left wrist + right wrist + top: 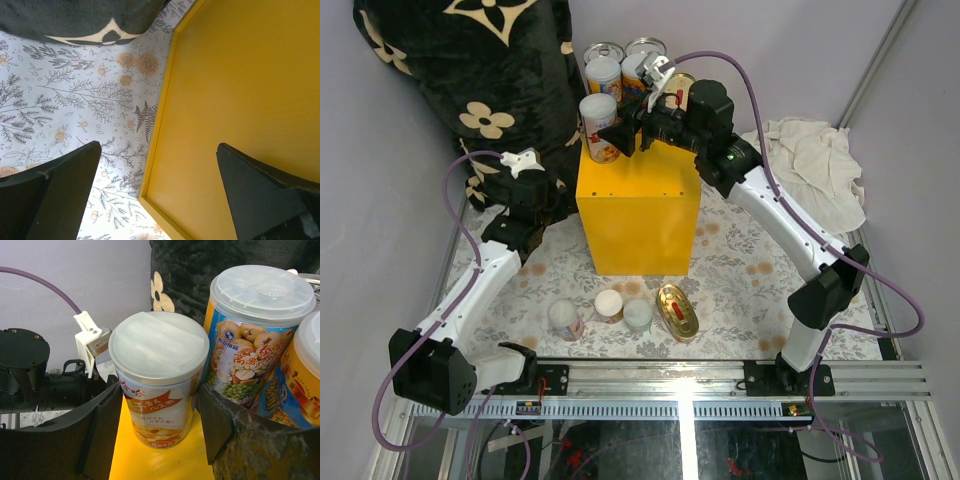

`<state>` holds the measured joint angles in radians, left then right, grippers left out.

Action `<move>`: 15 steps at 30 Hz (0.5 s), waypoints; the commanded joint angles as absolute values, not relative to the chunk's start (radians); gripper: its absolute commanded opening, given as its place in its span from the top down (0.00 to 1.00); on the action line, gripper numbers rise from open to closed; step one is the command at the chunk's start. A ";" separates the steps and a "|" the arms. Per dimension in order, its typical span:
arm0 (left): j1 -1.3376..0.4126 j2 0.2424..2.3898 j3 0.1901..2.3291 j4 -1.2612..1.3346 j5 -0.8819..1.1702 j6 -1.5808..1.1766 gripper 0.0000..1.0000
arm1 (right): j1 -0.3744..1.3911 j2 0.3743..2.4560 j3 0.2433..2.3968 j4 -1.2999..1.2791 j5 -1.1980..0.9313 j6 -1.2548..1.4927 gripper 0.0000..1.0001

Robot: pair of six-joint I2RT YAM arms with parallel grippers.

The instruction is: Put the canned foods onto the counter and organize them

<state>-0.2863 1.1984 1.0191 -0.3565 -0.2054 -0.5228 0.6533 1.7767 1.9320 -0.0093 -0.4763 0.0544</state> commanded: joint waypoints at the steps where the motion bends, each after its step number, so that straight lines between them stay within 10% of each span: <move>1: -0.288 1.178 1.053 -0.345 -0.231 -0.508 0.00 | 0.657 1.797 1.948 0.005 -0.502 0.084 0.39; 7: -0.271 1.174 1.058 -0.356 -0.210 -0.500 0.00 | 0.657 1.772 1.953 -0.021 -0.483 0.070 0.03; 15: -0.200 1.135 1.057 -0.370 -0.164 -0.465 0.00 | 0.653 1.615 1.867 0.004 -0.444 0.100 0.01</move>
<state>-0.2321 1.1740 1.0195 -0.3622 -0.1864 -0.4995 0.6533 1.7554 1.9060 -0.0402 -0.4755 0.0727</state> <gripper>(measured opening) 0.997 0.993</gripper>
